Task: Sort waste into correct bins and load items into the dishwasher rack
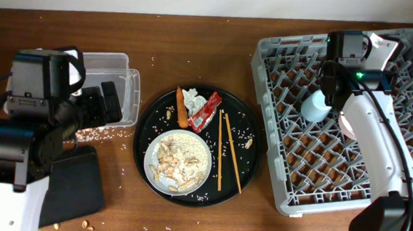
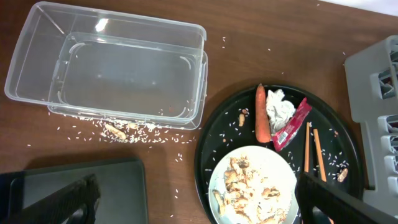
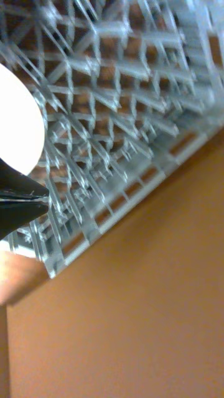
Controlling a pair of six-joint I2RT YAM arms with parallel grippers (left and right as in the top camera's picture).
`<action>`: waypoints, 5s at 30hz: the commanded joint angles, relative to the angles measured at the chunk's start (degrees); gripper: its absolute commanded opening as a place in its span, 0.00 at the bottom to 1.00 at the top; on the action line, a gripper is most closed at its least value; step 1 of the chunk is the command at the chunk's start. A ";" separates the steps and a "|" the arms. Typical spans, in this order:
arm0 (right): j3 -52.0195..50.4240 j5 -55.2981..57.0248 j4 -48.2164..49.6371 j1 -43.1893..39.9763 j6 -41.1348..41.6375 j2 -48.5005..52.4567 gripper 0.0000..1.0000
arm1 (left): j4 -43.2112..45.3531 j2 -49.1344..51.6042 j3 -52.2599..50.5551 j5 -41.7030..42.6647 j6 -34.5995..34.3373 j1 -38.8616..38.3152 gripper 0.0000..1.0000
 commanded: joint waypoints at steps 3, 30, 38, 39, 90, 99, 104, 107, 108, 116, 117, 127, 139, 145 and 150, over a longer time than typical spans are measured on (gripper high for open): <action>-0.02 -11.32 -2.10 -1.20 5.07 -3.69 0.08 | 0.00 -0.13 0.37 -0.83 -0.76 0.26 0.99; 0.26 -70.44 -8.66 -33.68 -0.85 1.11 0.59 | -0.02 -0.13 0.37 -0.81 -0.76 0.26 1.00; 0.02 -71.34 -11.89 -31.71 -1.03 -0.74 0.45 | 0.00 -0.13 0.37 -0.81 -0.76 0.26 0.99; -0.26 -70.53 -12.37 -31.28 -0.92 -0.24 0.44 | 0.00 -0.13 0.37 -0.81 -0.76 0.26 1.00; 3.23 12.52 21.55 -6.21 -25.31 18.56 0.04 | 0.00 -0.13 0.37 -0.81 -0.76 0.26 0.99; 1.84 12.13 20.70 0.61 -25.31 18.80 0.08 | -0.02 -0.13 0.37 -0.81 -0.76 0.26 0.99; 1.84 12.07 18.95 2.19 -25.31 18.78 0.64 | 0.00 -0.13 0.37 -0.81 -0.76 0.26 0.99; 2.19 11.67 19.06 2.80 -25.27 18.10 0.78 | 0.00 -0.13 0.37 -0.81 -0.76 0.26 0.99; 2.25 11.63 18.93 3.06 -25.24 17.55 0.79 | 0.00 -0.13 0.37 -0.81 -0.76 0.26 1.00; 2.29 -9.29 14.84 11.06 -23.19 -1.49 0.87 | -0.02 -0.13 0.37 -0.81 -0.76 0.26 0.99; 2.29 -14.27 13.03 12.31 -21.09 -3.69 0.87 | -0.02 -0.13 0.37 -0.81 -0.76 0.26 0.99; 1.07 -66.12 -5.84 19.15 -4.48 -3.10 0.58 | -0.02 -0.13 0.37 -0.81 -0.76 0.26 1.00; 0.59 -68.22 -14.19 23.91 -10.21 19.41 0.56 | 0.00 -0.13 0.37 -0.83 -0.76 0.24 0.99; 0.42 -70.27 -14.34 25.38 -11.37 21.75 0.52 | 0.00 -0.11 0.37 -0.81 -0.76 0.26 0.99; -1.01 -69.79 -14.03 25.35 -11.37 23.34 0.33 | 0.00 -0.13 0.37 -0.81 -0.76 0.26 0.99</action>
